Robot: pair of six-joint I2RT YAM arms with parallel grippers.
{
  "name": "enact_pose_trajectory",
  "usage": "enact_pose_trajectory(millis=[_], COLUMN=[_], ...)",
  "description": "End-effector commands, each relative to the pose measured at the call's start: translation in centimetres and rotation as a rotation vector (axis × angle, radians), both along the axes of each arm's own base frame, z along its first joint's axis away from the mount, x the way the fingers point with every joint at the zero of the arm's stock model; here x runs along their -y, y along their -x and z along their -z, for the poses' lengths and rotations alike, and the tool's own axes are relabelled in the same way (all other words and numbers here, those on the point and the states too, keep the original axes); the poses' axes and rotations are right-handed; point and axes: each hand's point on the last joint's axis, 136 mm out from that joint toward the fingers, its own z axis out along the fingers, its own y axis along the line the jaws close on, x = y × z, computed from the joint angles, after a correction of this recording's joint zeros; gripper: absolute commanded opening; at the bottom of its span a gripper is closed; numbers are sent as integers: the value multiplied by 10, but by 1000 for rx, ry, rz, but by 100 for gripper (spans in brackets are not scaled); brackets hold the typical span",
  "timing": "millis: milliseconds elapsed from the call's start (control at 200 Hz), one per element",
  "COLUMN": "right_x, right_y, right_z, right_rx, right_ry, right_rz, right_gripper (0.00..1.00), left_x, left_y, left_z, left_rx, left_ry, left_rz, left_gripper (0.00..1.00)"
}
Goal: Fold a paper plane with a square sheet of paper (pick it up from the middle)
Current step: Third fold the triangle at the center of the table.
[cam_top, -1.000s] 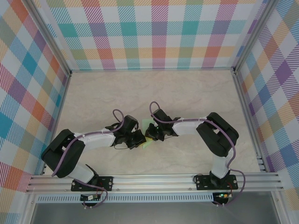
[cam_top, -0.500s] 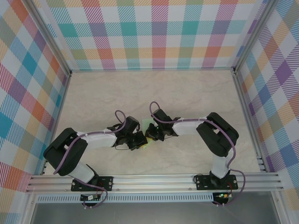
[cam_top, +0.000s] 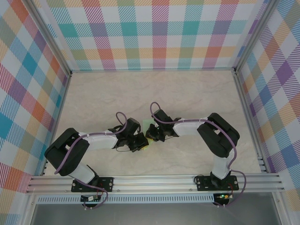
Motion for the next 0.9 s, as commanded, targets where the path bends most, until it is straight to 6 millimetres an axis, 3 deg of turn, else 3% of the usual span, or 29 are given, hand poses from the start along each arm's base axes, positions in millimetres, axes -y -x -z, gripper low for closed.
enact_pose_trajectory(millis=[0, 185, 530, 895], right_x=[12, 10, 9, 8], right_y=[5, 4, 6, 5], right_z=[-3, -15, -4, 2], right_rx=[-14, 10, -22, -34], right_ry=[49, 32, 38, 52], right_rz=[-18, -38, -37, -36], right_gripper=[13, 13, 13, 13], left_x=[0, -9, 2, 7], left_y=[4, 2, 4, 7], left_z=[-11, -16, -5, -6], left_rx=[17, 58, 19, 13], left_ry=[-8, -29, 13, 38], left_rz=[14, -7, 14, 29], left_gripper=[12, 14, 13, 13])
